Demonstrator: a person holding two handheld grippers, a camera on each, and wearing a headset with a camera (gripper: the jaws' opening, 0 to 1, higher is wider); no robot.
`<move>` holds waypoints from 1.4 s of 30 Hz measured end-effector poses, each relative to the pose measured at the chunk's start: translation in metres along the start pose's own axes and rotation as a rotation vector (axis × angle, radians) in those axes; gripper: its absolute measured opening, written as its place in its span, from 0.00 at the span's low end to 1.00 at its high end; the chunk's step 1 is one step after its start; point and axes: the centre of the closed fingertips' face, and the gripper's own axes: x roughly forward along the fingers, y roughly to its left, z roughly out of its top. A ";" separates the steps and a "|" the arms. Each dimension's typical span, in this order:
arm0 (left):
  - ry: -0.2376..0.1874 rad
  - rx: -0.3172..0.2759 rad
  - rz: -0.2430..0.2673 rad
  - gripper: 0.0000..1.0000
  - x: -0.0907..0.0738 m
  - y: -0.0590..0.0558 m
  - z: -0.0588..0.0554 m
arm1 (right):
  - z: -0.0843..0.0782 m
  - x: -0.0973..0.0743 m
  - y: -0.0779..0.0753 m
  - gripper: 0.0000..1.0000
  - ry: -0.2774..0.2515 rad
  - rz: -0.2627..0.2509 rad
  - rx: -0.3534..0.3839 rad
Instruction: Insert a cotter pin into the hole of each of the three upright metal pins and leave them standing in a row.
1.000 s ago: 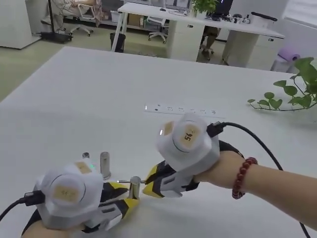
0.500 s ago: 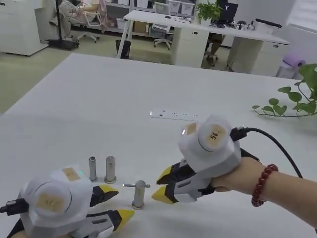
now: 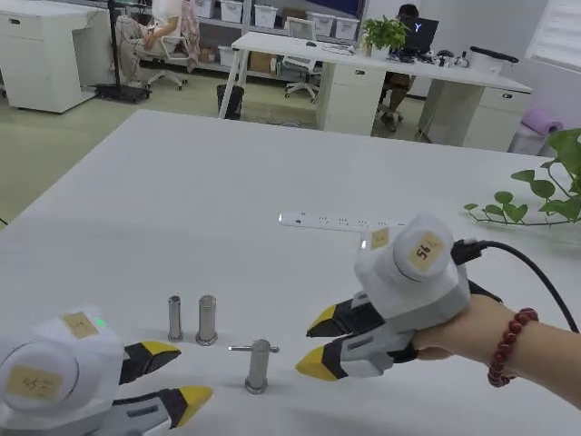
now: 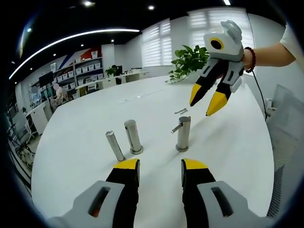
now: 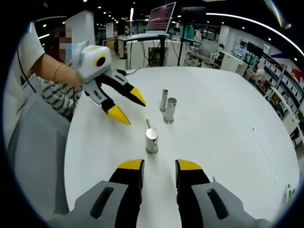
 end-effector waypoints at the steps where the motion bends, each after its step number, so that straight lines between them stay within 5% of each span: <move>1: -0.001 0.000 0.002 0.34 0.000 0.001 0.000 | -0.001 -0.001 0.000 0.28 0.001 -0.001 0.001; 8: -0.017 -0.033 0.079 0.33 -0.001 0.034 0.004 | -0.010 -0.006 -0.007 0.28 0.012 -0.014 0.019; 17: -0.039 -0.072 0.133 0.29 0.010 0.058 0.013 | -0.022 -0.007 -0.022 0.28 0.035 -0.040 0.032; 42: -0.054 -0.119 0.109 0.15 0.037 0.071 0.015 | -0.075 -0.001 -0.078 0.22 0.198 -0.125 0.059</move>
